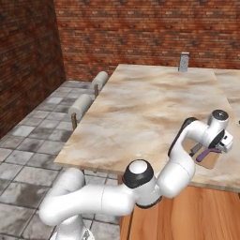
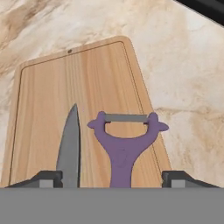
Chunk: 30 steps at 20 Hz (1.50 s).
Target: Open the drawer on the right and place the cutting tools on the cutting board.
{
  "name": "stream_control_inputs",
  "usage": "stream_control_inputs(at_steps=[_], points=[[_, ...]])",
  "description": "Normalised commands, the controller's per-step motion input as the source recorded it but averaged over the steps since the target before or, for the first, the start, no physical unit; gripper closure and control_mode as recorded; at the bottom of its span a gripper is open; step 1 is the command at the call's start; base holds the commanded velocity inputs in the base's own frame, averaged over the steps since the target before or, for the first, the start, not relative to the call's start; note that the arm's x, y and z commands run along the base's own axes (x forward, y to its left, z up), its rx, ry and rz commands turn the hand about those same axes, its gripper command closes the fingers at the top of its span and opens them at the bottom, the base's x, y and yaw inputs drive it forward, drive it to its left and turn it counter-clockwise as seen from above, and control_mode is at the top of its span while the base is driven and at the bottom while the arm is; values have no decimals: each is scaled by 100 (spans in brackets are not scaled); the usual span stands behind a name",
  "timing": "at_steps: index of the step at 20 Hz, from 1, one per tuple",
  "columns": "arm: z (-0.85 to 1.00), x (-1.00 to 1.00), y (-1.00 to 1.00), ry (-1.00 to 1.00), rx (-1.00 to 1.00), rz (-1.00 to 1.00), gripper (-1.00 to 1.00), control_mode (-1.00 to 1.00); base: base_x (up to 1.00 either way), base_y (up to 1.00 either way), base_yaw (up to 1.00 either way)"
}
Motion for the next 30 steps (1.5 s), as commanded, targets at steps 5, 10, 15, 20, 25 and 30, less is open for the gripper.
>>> stream_control_inputs(at_steps=[5, 10, 15, 20, 25, 30], points=[[46, -1, 6, -7, 0, -1, -100, -100, 0, 0, 0], [8, -94, 74, -22, 0, 13, -100, -100, 0, 0, 0], [-1, -94, 100, -24, 0, 16, -100, -100, 0, 0, 0], [-8, -72, 100, -15, 0, 17, -100, -100, 0, 0, 0], [1, -70, 100, -4, 0, 18, -100, -100, 0, 0, 0], [47, -59, 100, 0, -5, 22, -100, -100, 0, 0, 0]])
